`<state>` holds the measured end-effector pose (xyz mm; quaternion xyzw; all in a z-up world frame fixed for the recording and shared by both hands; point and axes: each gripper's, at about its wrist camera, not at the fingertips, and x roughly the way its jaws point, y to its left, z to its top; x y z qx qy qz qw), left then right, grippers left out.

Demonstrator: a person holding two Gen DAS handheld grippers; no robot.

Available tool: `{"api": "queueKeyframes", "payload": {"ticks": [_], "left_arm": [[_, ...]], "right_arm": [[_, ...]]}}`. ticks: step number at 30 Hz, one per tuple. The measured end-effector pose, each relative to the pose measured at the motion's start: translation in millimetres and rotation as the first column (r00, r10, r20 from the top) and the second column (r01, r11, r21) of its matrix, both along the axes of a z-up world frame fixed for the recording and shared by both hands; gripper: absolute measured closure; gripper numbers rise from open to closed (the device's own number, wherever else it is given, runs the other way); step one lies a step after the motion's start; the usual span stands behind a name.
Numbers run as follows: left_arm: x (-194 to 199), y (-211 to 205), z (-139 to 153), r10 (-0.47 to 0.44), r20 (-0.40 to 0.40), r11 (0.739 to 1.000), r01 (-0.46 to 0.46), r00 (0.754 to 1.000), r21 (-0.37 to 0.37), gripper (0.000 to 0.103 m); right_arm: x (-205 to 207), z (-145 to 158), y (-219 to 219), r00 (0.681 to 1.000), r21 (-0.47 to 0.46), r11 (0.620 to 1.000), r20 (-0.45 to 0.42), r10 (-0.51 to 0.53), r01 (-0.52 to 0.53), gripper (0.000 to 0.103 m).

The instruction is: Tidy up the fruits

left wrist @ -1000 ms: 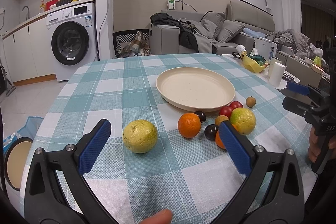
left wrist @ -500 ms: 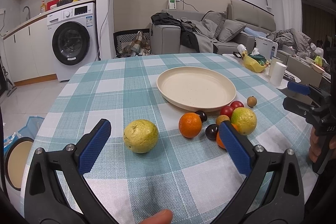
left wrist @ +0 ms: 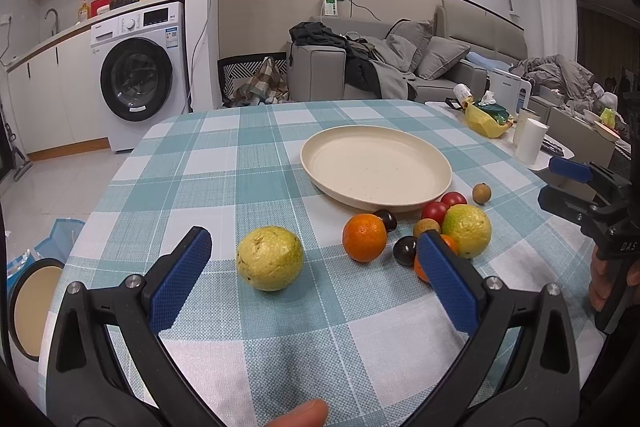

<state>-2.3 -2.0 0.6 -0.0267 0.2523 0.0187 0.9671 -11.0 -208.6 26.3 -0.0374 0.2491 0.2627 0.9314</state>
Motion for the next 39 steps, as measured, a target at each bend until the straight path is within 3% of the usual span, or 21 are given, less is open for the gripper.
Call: {"api": "queueKeyframes", "payload": {"ticks": [13,24,33,39], "left_arm": [[2.0,6.0,-2.1,0.003,-0.01,1.0,-0.003,1.0,-0.005,0.001],[13.9,14.6,-9.8,0.038,-0.067,0.999,-0.037,0.997,0.006,0.001],[27.4,17.5,-14.4,0.068,-0.123,0.997,-0.064,0.99,0.03,0.001],[40.3,26.3,-20.0,0.091,-0.181,0.996,-0.089,0.979,0.022,0.001]], "right_arm": [[13.2,-3.4,-5.4,0.997,0.006,0.999,-0.054,-0.046,0.046,0.0],[21.2,-10.9,7.0,0.993,-0.065,0.996,-0.099,-0.061,0.055,0.0],[35.0,-20.9,14.4,0.973,-0.04,0.999,-0.23,-0.014,0.005,0.001],[40.8,-28.0,30.4,0.954,-0.047,0.998,-0.297,0.03,-0.046,0.012]]}}
